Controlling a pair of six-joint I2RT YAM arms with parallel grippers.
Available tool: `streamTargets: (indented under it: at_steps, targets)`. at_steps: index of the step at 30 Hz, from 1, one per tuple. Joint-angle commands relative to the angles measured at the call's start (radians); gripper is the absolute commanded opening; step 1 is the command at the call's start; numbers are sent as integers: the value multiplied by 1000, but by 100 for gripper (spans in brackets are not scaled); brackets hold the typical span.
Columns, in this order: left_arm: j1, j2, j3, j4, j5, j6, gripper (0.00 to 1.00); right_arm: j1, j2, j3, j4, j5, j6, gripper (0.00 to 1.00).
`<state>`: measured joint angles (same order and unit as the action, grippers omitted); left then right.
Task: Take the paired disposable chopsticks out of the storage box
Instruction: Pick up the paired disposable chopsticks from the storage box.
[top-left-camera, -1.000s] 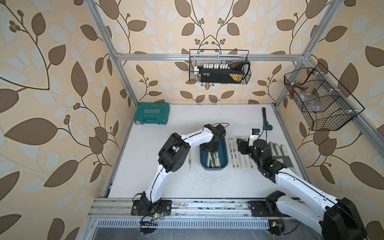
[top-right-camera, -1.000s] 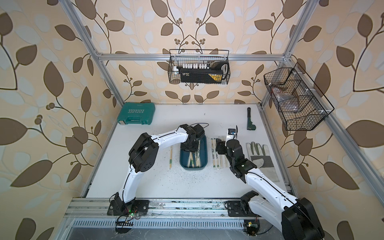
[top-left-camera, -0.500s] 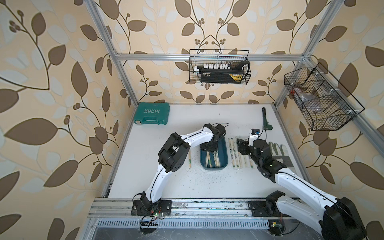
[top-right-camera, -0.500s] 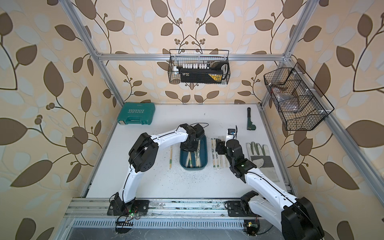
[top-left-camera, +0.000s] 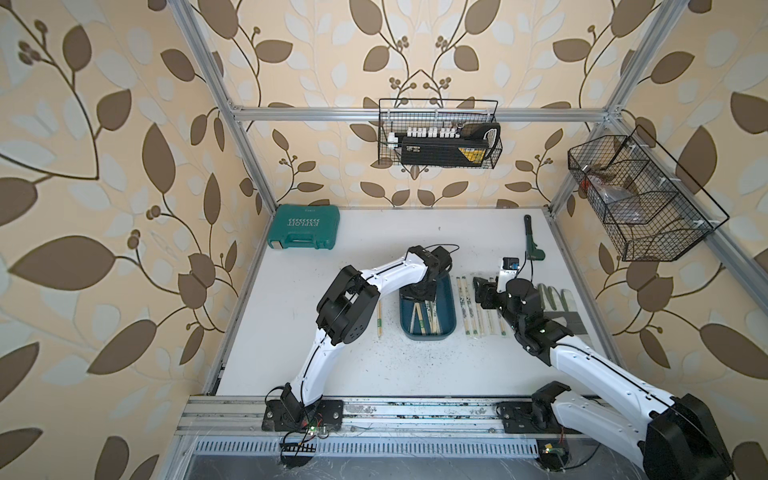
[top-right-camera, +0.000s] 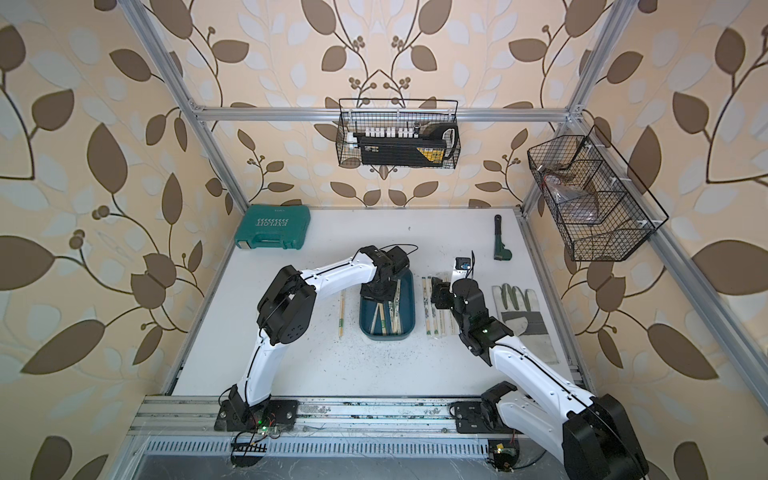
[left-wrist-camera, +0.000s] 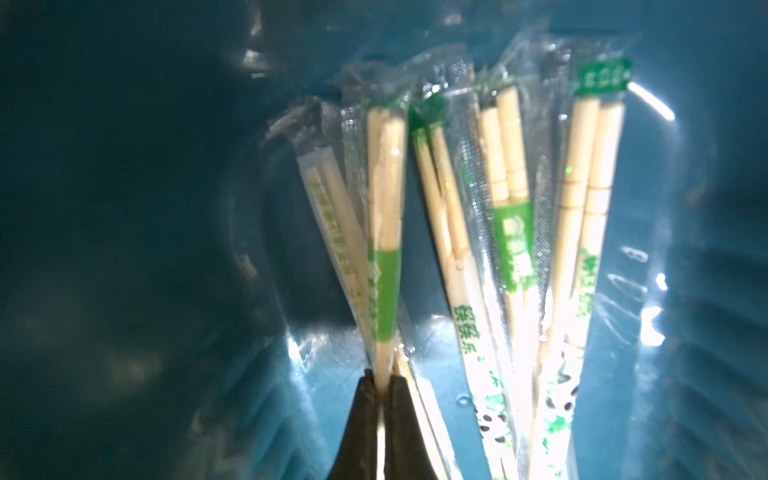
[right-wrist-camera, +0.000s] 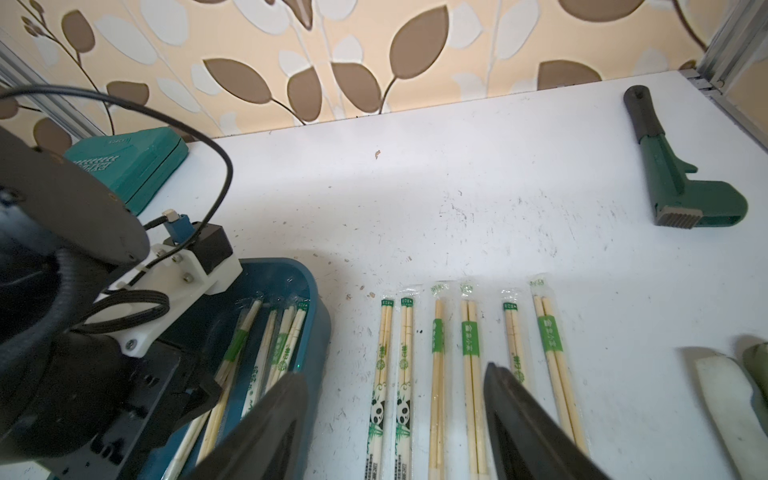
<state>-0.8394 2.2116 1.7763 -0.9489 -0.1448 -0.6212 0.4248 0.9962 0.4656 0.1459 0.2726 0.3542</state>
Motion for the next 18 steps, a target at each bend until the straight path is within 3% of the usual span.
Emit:
streamTargets:
  at_steps: [1, 9, 18]
  targets:
    - [-7, -67, 47, -39, -22, 14, 0, -2, 6, 27, 0, -6, -6, 70]
    - [-6, -101, 65, -59, -32, 21, 0, -2, 7, 29, -1, -6, -9, 70]
    - [18, -313, 131, -189, -30, 63, 0, -2, 9, 30, -4, -3, -10, 70]
